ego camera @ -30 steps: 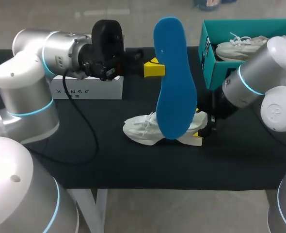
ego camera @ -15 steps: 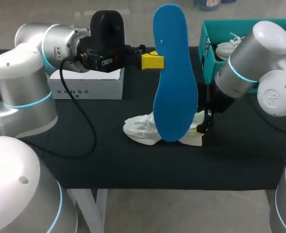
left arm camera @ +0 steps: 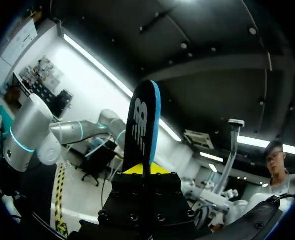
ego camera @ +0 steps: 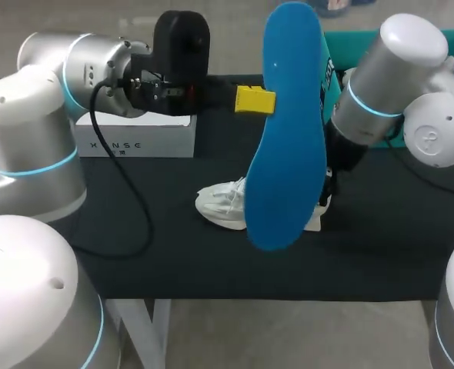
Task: Take the shoe out of the shoebox, open the shoe tongue, remove and reinsert the insole, then place the shoe into the shoebox
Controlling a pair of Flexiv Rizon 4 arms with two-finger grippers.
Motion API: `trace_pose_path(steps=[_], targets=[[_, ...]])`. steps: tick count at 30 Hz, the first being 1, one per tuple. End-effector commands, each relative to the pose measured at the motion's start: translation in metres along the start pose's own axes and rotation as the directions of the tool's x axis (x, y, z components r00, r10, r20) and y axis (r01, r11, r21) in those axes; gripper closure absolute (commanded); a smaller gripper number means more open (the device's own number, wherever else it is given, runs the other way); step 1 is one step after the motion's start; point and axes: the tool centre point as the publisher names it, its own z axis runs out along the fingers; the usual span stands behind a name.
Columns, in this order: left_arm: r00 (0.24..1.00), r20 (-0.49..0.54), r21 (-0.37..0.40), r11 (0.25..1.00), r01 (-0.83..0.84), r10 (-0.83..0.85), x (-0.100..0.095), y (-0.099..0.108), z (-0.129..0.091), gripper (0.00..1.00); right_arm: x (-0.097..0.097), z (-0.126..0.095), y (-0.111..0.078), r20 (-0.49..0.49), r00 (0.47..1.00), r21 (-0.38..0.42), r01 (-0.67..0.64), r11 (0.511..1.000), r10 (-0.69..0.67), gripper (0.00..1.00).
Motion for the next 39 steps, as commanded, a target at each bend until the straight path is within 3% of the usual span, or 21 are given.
trace_pose_path(steps=[1,9,19,23,31,39], targets=[[0.999,0.044,0.008,1.0,-0.026,0.026,0.016,0.013,-0.001,1.0,0.0,-0.001,0.003,0.008,1.0,0.011,-0.004,1.0,0.004,0.0],[1.0,0.019,0.095,0.995,-0.024,0.023,0.01,0.034,-0.016,1.0,-0.003,-0.005,0.006,0.025,1.0,0.01,0.005,1.0,-0.005,0.0],[1.0,0.028,0.105,0.994,0.004,-0.007,-0.002,0.044,-0.027,1.0,-0.005,-0.003,0.009,0.025,1.0,0.01,0.016,1.0,-0.016,0.0],[0.999,0.031,0.107,0.994,0.005,-0.008,-0.008,0.045,-0.031,1.0,-0.006,-0.004,0.01,0.029,0.999,0.044,0.02,0.999,-0.022,0.0],[0.997,-0.039,0.194,0.979,0.066,-0.059,-0.02,0.065,-0.039,1.0,-0.007,-0.009,0.014,0.036,0.999,0.048,0.025,0.999,-0.027,0.0],[0.994,-0.065,0.207,0.973,0.099,-0.087,-0.025,0.073,-0.043,1.0,-0.009,-0.013,0.021,0.038,0.998,0.058,0.045,0.997,-0.047,0.0]])
